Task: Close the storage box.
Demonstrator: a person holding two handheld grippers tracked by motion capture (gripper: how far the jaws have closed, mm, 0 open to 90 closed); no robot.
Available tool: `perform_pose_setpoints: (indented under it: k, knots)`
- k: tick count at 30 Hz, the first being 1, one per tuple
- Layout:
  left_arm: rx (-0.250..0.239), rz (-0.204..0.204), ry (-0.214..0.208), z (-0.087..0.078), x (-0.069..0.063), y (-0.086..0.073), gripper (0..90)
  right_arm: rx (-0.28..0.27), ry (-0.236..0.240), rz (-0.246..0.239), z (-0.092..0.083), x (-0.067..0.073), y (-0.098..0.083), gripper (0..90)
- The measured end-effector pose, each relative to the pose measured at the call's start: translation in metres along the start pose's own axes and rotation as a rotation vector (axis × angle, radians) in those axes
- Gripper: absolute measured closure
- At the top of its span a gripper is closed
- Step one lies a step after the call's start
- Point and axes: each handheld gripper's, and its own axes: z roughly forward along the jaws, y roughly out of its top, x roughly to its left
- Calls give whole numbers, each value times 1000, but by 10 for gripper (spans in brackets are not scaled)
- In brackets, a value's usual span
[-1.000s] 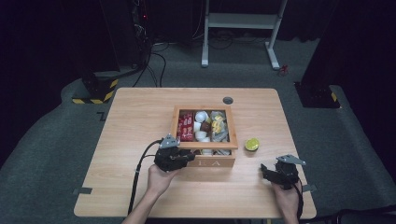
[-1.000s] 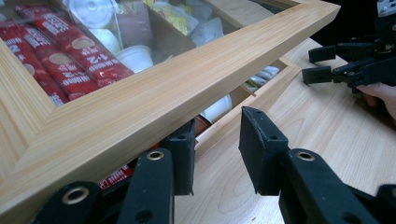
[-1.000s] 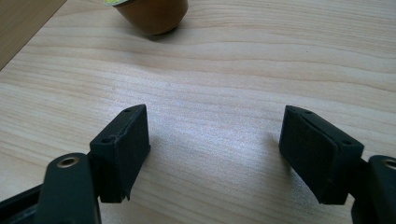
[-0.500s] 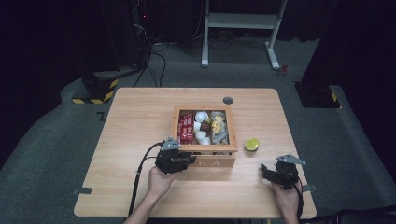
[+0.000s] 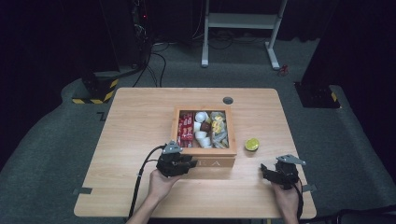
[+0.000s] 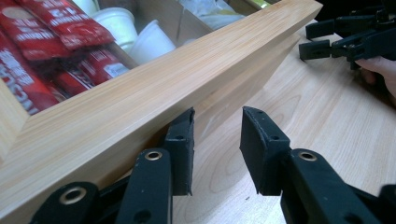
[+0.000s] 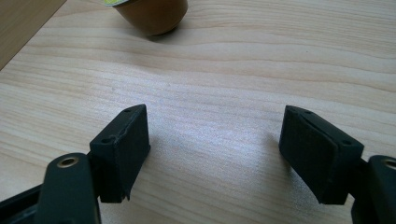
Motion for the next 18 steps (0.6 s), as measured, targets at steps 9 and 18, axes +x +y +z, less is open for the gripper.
perform_pose_setpoints:
  k: [9,18]
  knots:
    - [19,13,-1,2,-2,-2,645,0,0,0,0,0,0,242]
    - [27,18,-13,1,-5,-4,595,0,0,2,0,0,0,242]
